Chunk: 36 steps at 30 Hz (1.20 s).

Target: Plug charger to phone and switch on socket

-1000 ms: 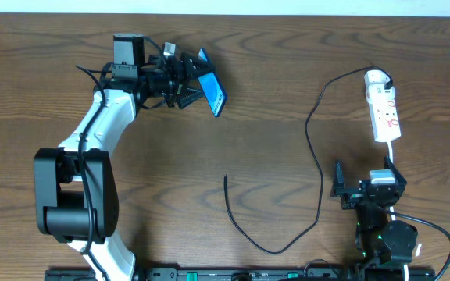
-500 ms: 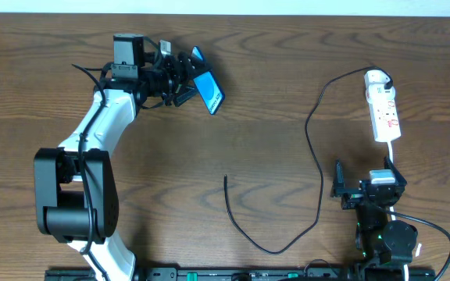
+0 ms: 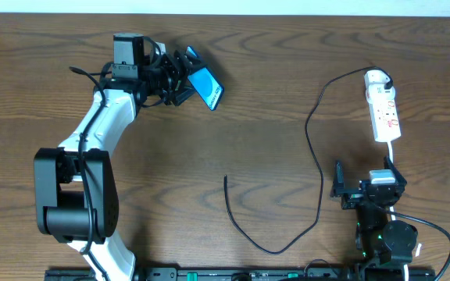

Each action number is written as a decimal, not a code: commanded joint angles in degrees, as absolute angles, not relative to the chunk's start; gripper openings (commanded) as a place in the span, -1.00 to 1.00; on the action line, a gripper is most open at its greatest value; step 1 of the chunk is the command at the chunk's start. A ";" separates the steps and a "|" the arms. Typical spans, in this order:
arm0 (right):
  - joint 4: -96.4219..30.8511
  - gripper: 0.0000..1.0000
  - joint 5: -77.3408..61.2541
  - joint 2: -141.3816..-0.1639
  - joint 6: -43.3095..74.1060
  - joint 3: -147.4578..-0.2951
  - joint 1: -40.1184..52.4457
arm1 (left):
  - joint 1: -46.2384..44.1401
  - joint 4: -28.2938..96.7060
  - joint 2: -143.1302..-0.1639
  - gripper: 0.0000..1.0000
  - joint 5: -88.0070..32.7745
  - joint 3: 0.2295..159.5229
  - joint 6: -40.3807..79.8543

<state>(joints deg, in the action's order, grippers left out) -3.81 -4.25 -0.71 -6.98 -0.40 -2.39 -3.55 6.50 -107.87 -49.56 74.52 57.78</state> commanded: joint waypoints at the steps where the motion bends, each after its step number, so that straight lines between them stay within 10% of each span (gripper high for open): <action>1: -3.90 0.99 -4.43 -0.32 -7.79 -0.30 -2.68 | -3.57 4.84 -106.41 -0.85 -50.06 74.85 62.33; 36: 3.42 0.99 -27.88 -10.24 2.96 -10.76 -2.68 | -3.55 0.93 -106.41 -0.85 -54.83 74.81 67.22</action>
<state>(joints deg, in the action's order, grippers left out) 3.46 -23.55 -5.91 1.87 -6.04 -2.39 -3.55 1.45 -107.87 -52.64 74.52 67.13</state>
